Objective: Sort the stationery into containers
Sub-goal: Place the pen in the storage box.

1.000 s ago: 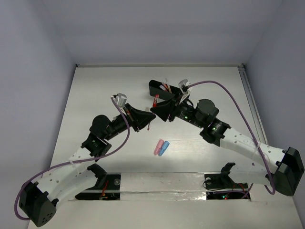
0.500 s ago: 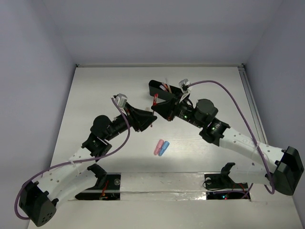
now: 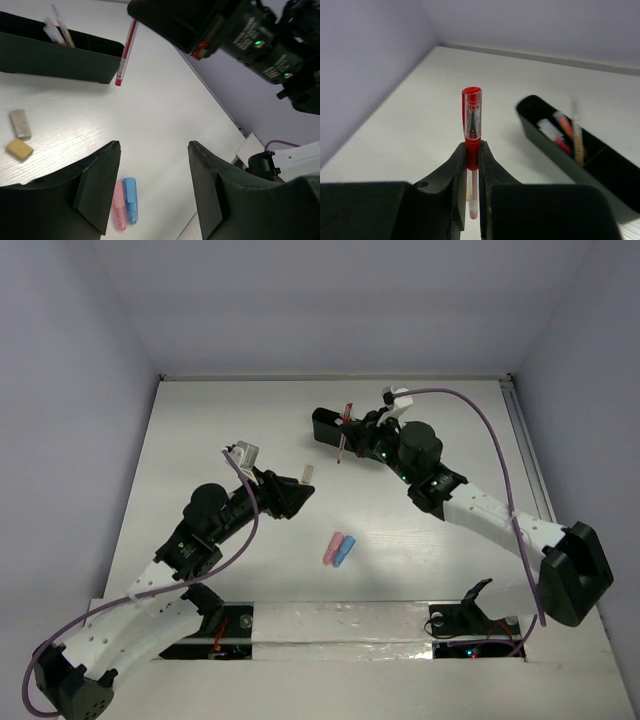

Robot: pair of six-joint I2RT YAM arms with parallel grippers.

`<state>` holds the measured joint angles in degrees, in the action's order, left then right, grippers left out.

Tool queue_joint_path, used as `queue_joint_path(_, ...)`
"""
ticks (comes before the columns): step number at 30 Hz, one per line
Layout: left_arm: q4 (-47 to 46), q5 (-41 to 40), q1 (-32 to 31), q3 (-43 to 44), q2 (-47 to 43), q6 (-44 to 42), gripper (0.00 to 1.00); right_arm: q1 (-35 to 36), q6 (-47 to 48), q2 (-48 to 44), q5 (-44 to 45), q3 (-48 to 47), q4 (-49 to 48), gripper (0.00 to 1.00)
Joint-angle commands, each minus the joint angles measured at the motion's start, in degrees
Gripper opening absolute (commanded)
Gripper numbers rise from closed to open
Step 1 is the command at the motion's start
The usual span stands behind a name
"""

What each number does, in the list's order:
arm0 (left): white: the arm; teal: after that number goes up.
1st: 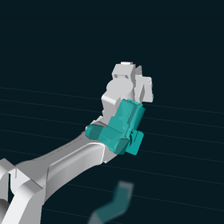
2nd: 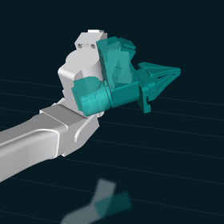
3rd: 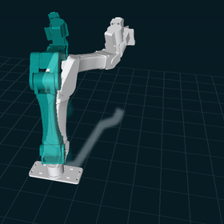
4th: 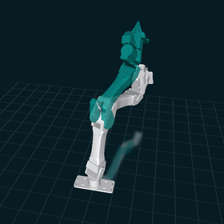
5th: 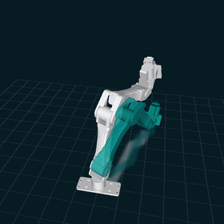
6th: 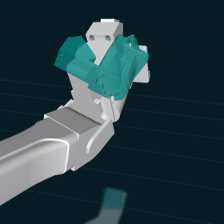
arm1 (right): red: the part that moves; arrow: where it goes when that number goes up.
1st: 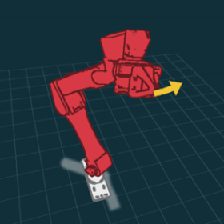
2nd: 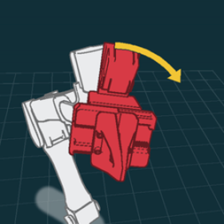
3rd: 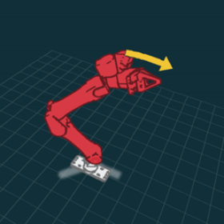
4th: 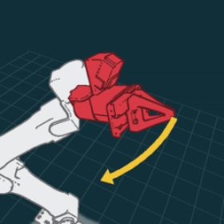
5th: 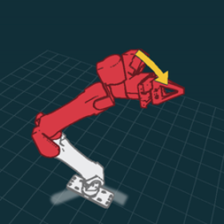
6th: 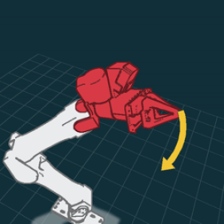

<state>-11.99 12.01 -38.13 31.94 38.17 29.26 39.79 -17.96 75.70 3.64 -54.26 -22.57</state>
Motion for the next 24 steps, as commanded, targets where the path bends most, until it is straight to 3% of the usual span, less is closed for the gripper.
queue_joint_path(1,5.9,-4.4,0.0,6.8,-3.4,-3.9,0.53,-2.5,9.3,4.5,10.0,-3.1,-3.9,0.0)
queue_joint_path(10,13.0,-10.3,0.0,9.3,-6.4,-9.9,0.53,-5.6,22.1,15.6,16.7,-10.0,-9.6,0.0)
queue_joint_path(24,13.0,-9.9,0.0,9.5,-6.4,-10.9,0.5,-8.0,26.1,26.5,15.3,-16.4,-14.4,0.0)
